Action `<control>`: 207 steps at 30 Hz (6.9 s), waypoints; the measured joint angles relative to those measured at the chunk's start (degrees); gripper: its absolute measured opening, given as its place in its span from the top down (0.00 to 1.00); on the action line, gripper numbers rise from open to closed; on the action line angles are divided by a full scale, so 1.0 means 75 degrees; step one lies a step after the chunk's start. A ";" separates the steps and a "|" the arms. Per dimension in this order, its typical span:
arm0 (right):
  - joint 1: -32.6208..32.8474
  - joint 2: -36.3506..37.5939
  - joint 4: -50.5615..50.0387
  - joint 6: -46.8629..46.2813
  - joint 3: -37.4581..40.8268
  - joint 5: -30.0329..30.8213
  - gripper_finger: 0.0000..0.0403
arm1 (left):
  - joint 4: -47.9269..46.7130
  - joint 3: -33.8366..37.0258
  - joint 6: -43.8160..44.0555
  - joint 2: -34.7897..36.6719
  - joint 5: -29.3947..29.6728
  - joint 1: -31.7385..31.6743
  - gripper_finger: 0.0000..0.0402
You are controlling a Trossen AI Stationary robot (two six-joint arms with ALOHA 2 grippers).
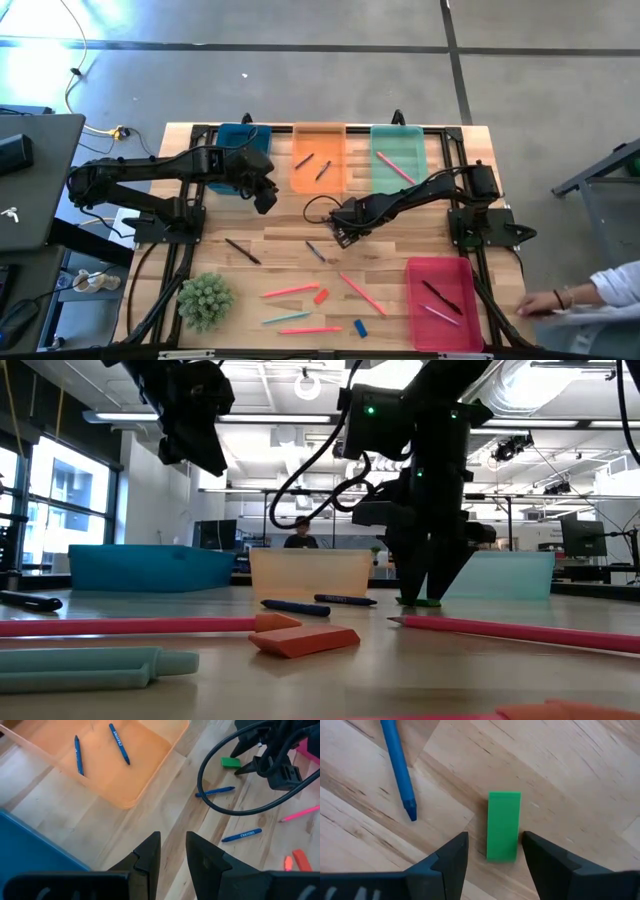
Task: Sort crayons/erasers/pens/pencils in bins
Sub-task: Put the green eraser into the dark blue bin
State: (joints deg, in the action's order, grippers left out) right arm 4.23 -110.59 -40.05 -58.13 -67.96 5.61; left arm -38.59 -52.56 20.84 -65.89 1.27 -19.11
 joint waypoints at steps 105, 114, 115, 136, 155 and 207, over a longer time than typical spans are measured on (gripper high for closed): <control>-0.0032 0.1603 0.2382 0.6903 -0.1600 0.3079 0.86 | 0.3976 -0.0006 0.2814 -0.1007 -0.2576 -0.0839 0.50; -0.0145 0.1603 0.2401 0.7609 -0.1600 0.3287 0.86 | 0.4515 -0.0006 0.3010 -0.1576 -0.2603 -0.0839 0.50; -0.0168 0.1603 0.2401 0.7615 -0.1600 0.3324 0.86 | 0.4605 -0.0006 0.3015 -0.1640 -0.2601 -0.0839 0.50; -0.0233 0.1603 0.2401 0.7816 -0.1597 0.3185 0.86 | 0.5147 0.0000 0.2998 -0.1807 -0.2572 -0.0854 0.87; -0.0274 0.1600 0.2401 0.7941 -0.1593 0.3445 0.86 | 0.5129 0.0000 0.3139 -0.1807 -0.2662 -0.0848 0.96; -0.0769 0.1999 0.2055 0.7743 -0.1591 0.2700 0.57 | -0.0084 -0.0004 0.0790 0.0433 0.1321 -0.2261 0.98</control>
State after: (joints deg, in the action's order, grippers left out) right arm -1.54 -95.59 -24.64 -0.05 -79.90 25.86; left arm -39.22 -52.58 26.76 -62.64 11.18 -36.07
